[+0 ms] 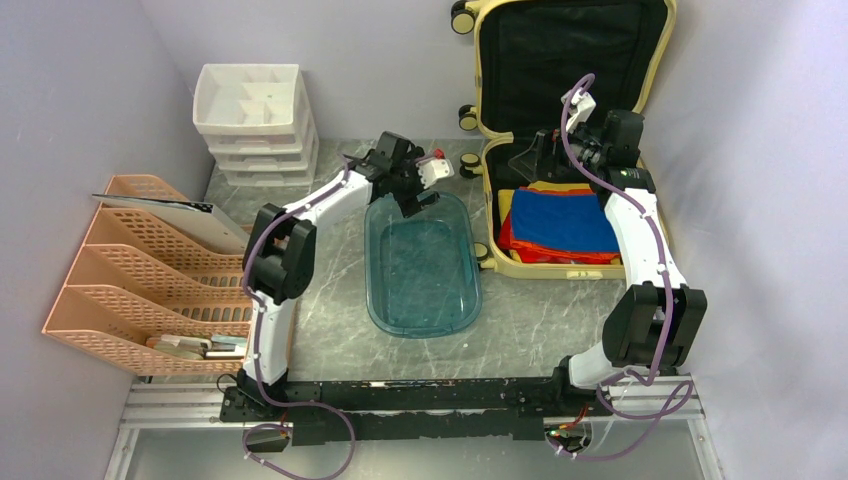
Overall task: Open, take out, and arrange the luggage
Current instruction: Adjust the bin at the center of the board.
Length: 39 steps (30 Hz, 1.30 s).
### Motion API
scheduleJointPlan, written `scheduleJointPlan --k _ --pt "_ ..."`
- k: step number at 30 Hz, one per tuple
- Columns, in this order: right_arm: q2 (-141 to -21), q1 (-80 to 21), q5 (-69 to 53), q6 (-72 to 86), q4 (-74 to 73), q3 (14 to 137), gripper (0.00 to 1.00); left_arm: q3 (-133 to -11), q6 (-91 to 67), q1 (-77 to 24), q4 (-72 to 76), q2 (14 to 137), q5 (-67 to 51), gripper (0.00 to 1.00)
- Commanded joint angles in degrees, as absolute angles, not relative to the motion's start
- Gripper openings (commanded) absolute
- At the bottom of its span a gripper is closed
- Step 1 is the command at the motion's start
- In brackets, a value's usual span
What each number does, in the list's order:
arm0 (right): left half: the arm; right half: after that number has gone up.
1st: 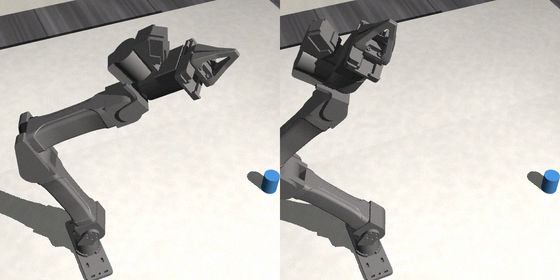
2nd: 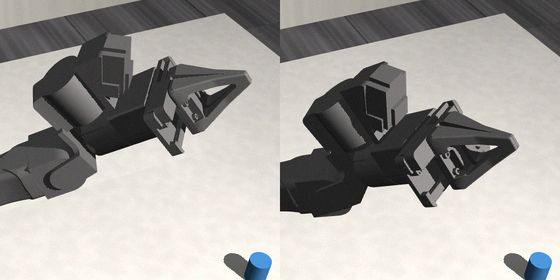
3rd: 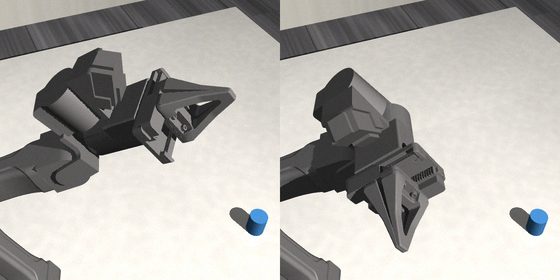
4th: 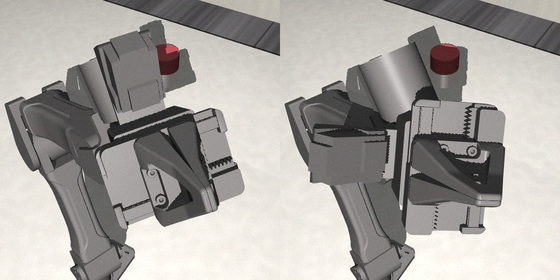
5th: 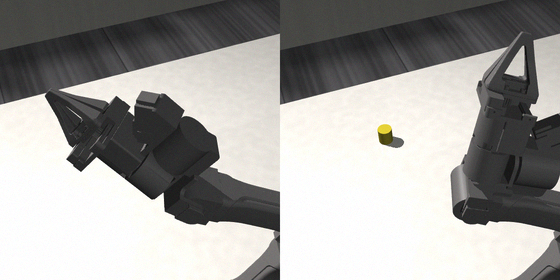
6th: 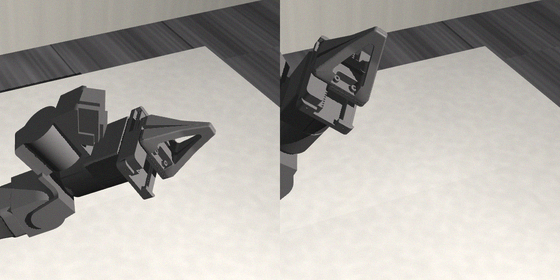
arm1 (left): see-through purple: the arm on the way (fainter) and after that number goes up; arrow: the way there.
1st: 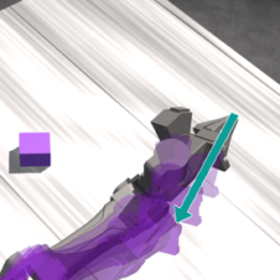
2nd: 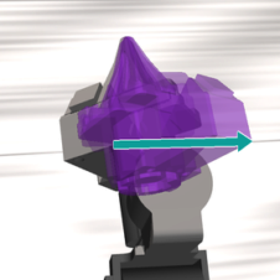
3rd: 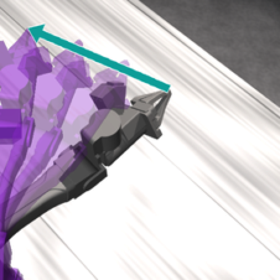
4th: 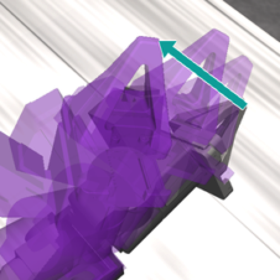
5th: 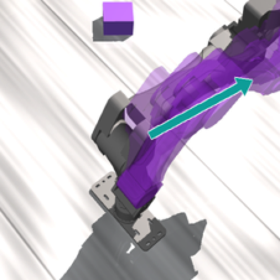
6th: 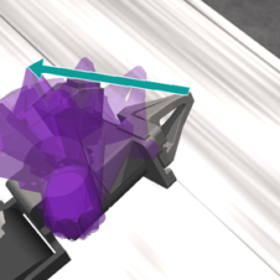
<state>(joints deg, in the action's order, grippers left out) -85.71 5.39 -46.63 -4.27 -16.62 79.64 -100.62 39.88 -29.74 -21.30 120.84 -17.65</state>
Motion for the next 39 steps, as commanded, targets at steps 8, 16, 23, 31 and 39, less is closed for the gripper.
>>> scheduleJointPlan --k 8,16,23,31,39 --pt "-84.64 5.27 -47.64 -5.0 -14.78 79.54 1.0 -103.6 39.82 -29.87 -21.42 125.44 -14.4 0.75" --pt "-84.64 5.36 -47.9 -4.96 -14.81 79.54 1.0 -98.26 40.05 -29.56 -19.66 121.68 -10.49 0.44" --pt "-84.46 5.34 -48.16 -4.77 -14.68 79.45 1.0 -93.05 38.75 -27.09 -19.81 116.91 -6.4 0.32" --pt "-84.5 5.36 -48.25 -4.53 -14.52 79.37 1.0 -86.56 34.96 -21.42 -20.83 109.91 1.41 0.26" --pt "-85.09 5.35 -48.85 -3.78 -14.15 79.34 1.0 -85.61 24.53 -15.87 -22.67 108.93 9.47 0.25"
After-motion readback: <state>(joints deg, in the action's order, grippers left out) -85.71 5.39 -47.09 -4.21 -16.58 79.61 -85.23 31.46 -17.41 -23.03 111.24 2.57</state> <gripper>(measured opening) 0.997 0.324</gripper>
